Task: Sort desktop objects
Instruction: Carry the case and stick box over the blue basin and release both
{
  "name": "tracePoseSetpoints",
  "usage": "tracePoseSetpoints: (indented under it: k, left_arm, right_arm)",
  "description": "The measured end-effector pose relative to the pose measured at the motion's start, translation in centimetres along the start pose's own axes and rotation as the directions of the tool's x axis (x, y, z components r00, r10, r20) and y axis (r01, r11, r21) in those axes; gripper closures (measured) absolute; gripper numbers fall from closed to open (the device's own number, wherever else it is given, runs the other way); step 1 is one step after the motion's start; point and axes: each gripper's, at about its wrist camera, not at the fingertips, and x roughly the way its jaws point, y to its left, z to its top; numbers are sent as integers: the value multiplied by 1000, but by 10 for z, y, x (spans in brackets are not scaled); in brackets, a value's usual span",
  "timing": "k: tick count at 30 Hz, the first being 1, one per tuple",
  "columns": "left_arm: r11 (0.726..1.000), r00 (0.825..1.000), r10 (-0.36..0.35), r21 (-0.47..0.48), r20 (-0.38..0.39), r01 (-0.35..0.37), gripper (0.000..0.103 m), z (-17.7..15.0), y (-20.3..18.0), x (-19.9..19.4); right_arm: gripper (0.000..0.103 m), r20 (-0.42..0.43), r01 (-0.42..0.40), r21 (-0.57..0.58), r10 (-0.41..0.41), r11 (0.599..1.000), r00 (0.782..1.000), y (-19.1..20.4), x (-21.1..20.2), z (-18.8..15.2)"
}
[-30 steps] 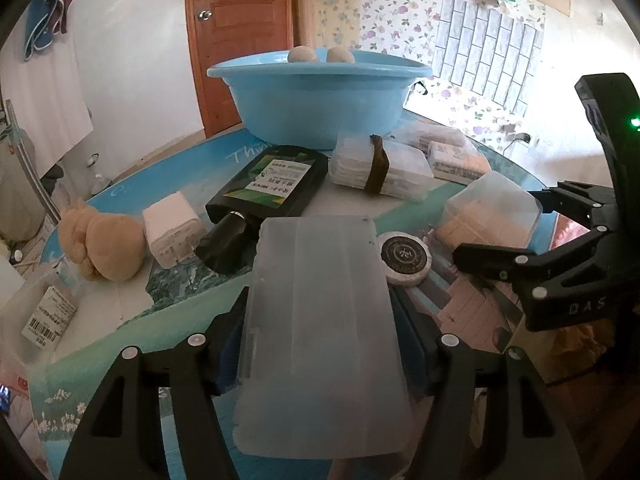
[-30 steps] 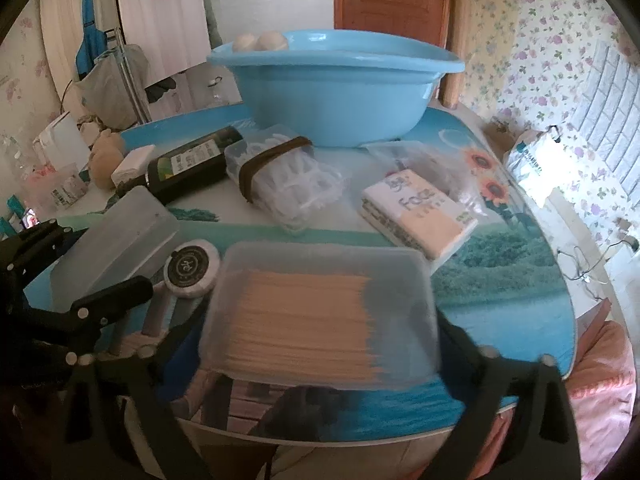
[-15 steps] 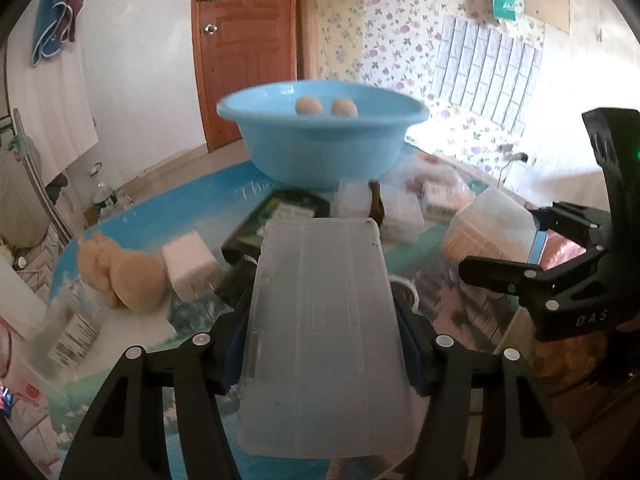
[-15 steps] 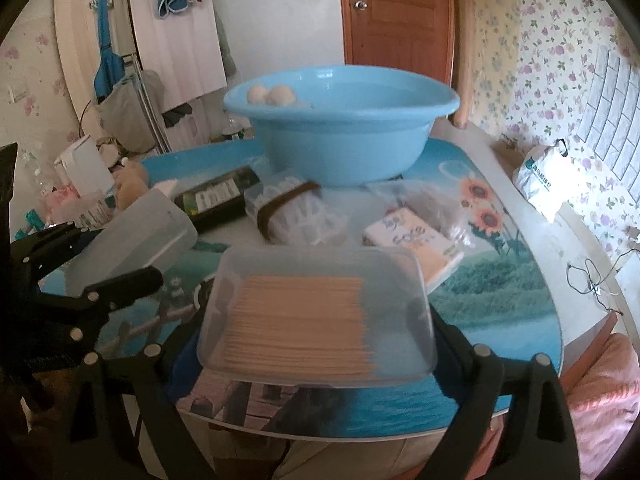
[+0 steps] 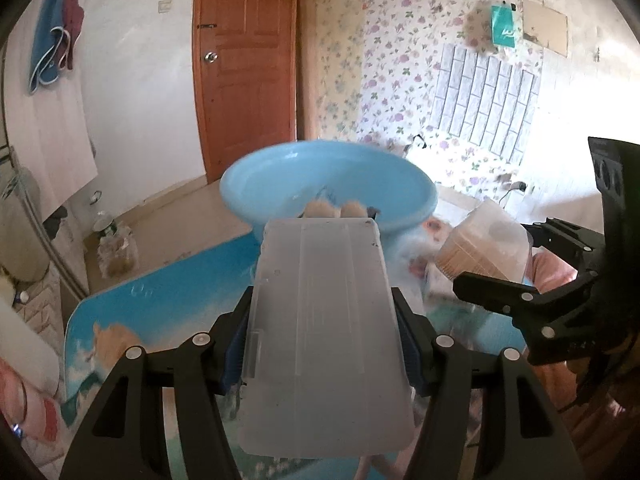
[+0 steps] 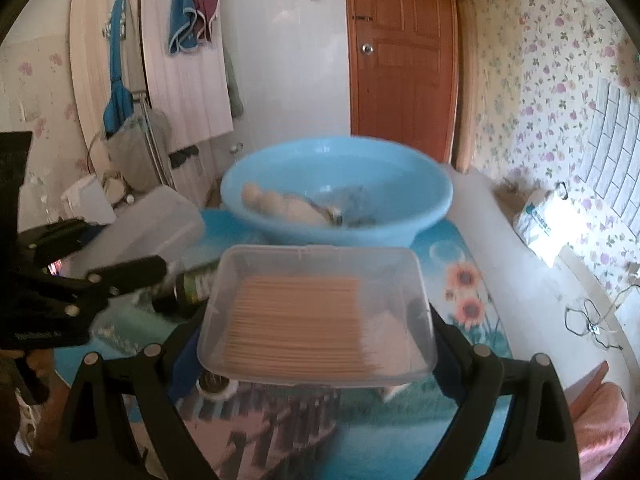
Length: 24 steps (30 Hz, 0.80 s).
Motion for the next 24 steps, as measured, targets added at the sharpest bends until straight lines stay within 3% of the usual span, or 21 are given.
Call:
tracePoseSetpoints:
  k: [10,24]
  left_arm:
    - [999,999,-38,5,10,38,41,44,0,33]
    - [1000,1000,-18,21,-6,19,41,100,13,96]
  right_arm:
    - [9,71,18,27,-20,999,997,-24,15,39]
    - [9,82,-34,89,27,995,996,-59,63,60]
